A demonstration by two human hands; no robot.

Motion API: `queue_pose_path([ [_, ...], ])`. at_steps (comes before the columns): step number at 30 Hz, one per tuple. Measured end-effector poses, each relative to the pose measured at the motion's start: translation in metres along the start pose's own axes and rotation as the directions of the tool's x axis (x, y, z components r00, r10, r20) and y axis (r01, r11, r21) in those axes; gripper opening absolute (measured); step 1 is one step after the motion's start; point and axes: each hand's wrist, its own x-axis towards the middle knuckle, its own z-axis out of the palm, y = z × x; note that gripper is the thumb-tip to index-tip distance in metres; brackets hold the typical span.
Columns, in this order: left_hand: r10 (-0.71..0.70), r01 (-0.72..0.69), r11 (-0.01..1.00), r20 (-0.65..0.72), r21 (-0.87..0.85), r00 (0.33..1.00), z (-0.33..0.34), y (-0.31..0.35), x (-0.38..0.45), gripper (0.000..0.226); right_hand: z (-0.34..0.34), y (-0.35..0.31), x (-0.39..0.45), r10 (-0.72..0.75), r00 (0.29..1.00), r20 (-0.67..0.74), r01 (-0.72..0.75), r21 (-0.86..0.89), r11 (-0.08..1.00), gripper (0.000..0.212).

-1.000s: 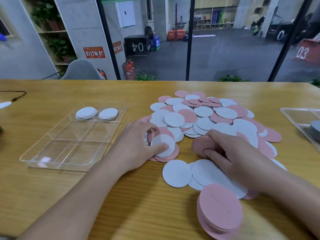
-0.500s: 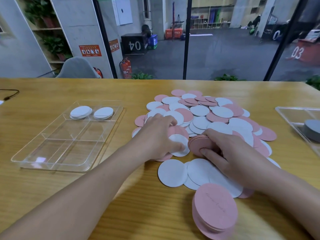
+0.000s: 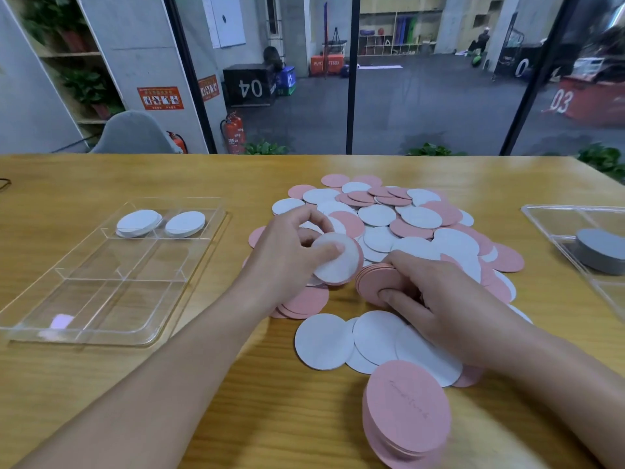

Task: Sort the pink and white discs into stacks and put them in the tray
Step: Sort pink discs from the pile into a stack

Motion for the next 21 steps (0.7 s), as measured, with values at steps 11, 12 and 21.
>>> queue_pose_path([
  [11, -0.023, 0.021, 0.998, 0.032, 0.060, 0.999, 0.004, -0.004, 0.003, 0.019, -0.001, 0.004, 0.000, 0.023, 0.999, -0.034, -0.022, 0.027, 0.999, 0.027],
  [12, -0.025, 0.023, 0.998, 0.031, 0.066, 0.999, 0.004, -0.005, 0.002, 0.022, -0.001, 0.004, 0.000, 0.022, 0.999, -0.037, -0.020, 0.030, 0.999, 0.027],
  [21, 0.180, -0.153, 0.978, -0.200, 0.145, 0.963, -0.008, -0.005, 0.002, 0.018, -0.003, 0.001, 0.000, 0.025, 0.998, -0.061, -0.022, 0.042, 0.999, 0.020],
])
